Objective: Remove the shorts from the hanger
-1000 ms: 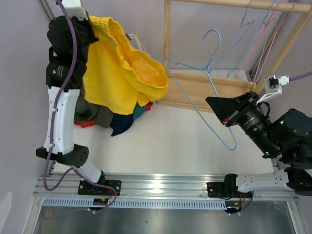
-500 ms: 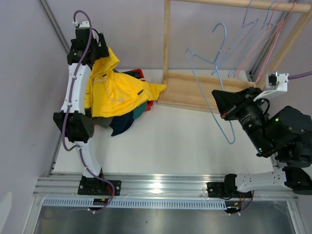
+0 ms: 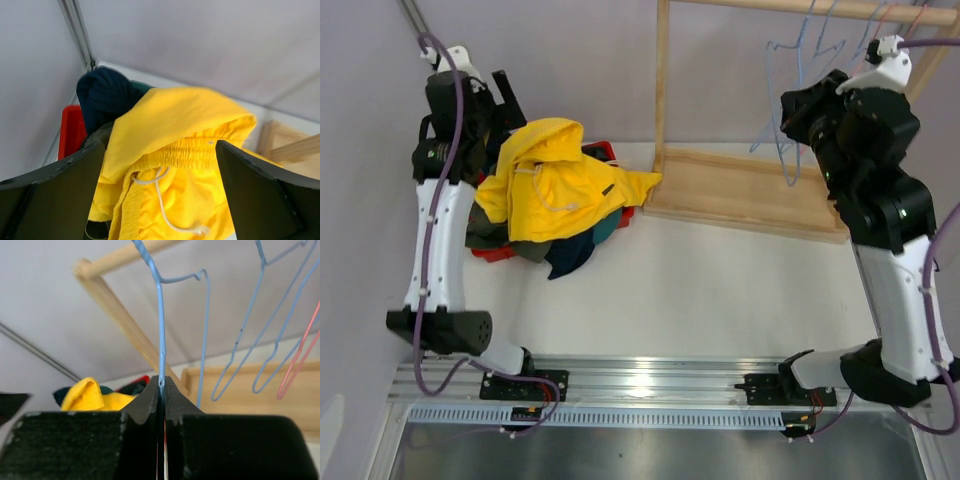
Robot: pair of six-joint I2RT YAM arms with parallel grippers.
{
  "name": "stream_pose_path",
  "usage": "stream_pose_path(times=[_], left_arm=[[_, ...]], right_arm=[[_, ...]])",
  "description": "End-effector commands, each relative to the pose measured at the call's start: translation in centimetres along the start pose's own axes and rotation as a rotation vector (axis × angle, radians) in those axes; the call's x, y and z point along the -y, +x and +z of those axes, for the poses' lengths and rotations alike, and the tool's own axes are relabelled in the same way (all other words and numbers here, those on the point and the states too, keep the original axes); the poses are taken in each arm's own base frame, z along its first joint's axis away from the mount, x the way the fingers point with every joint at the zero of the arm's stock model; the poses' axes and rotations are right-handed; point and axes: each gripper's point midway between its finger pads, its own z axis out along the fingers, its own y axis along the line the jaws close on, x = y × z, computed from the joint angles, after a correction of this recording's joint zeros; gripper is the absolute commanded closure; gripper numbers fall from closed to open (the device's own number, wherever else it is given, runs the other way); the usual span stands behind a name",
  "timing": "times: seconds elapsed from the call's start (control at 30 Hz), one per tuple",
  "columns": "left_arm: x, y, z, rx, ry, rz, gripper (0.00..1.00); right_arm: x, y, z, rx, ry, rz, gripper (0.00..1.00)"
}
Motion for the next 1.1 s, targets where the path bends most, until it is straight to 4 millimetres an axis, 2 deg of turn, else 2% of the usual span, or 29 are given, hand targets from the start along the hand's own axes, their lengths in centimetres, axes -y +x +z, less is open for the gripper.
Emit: stream_pose_path(times=[0.0,0.03,0.07,0.1,0.13,0.17,0.2,0.23,0.27,0.3,0.33,0.37,0.63,0.67,0.87,1.0,1.03,1.07], left_arm=[[1.2,-1.7,-5.0,0.106,0.116,-0.001,0.01],[1.2,-2.1,-7.0,0.147,0.143,-0.007,0.01],[1.2,-2.2,-7.9,0.166,0.157,-0.009,0.01],[1.2,-1.5,-8.3,0.163,0.17,-0.003,0.01],[1.3,-1.6,-9.7,0.192,0.194,-0.006,0.01],[1.2,-1.6,-10.4,0.202,0.203,-0.01,0.01],[1.2,0.0,-9.9,0.171,0.206,-0.006,0.01],[1.2,0.3,-10.3,0.176,0.216,-0.005,0.01],[1.3,-0.3,-11.4,0.214,0.235,-0.008,0.01],[1.3,0.6,-11.3,0.205,0.238,-0.005,0.01],[1.2,1.4,-11.0,0.195,0.235,-0.002,0.01],[1.2,0.9,-11.6,0.223,0.241,-0.006,0.01],[1.8,1.9,-11.0,0.184,0.262,-0.009,0.01],[1.9,1.7,-11.2,0.189,0.266,-0.013,0.01],[2.1,2.1,-11.4,0.161,0.275,-0.02,0.01],[2.2,2.3,-11.9,0.157,0.28,-0.017,0.01],[2.1,2.4,-12.1,0.155,0.28,-0.016,0.01],[2.1,2.4,-12.2,0.155,0.281,-0.016,0.01]], right_arm=[[-0.1,2.3,3.6,-0.143,-0.142,0.068,1.0],[0.1,3.1,5.4,-0.163,-0.137,0.079,1.0],[-0.2,2.7,5.9,-0.155,-0.155,0.081,1.0],[0.1,2.6,6.8,-0.146,-0.145,0.078,1.0],[0.3,3.5,8.3,-0.162,-0.133,0.071,1.0],[0.0,2.6,8.7,-0.142,-0.142,0.071,1.0],[0.1,2.8,9.3,-0.145,-0.137,0.067,1.0],[0.2,2.9,10.0,-0.146,-0.133,0.063,1.0],[0.5,3.6,11.3,-0.16,-0.121,0.058,1.0],[0.2,2.7,11.4,-0.136,-0.128,0.059,1.0],[0.4,2.6,11.8,-0.135,-0.122,0.057,1.0],[0.5,3.0,12.4,-0.142,-0.116,0.059,1.0],[1.7,3.7,12.9,-0.143,-0.079,0.053,1.0],[2.2,4.5,13.1,-0.157,-0.065,0.049,1.0],[3.7,5.9,13.5,-0.19,-0.028,0.045,1.0],[4.1,5.5,12.8,-0.179,-0.015,0.041,1.0],[3.8,4.6,11.8,-0.158,-0.024,0.048,1.0],[4.0,4.9,11.6,-0.164,-0.021,0.05,1.0]])
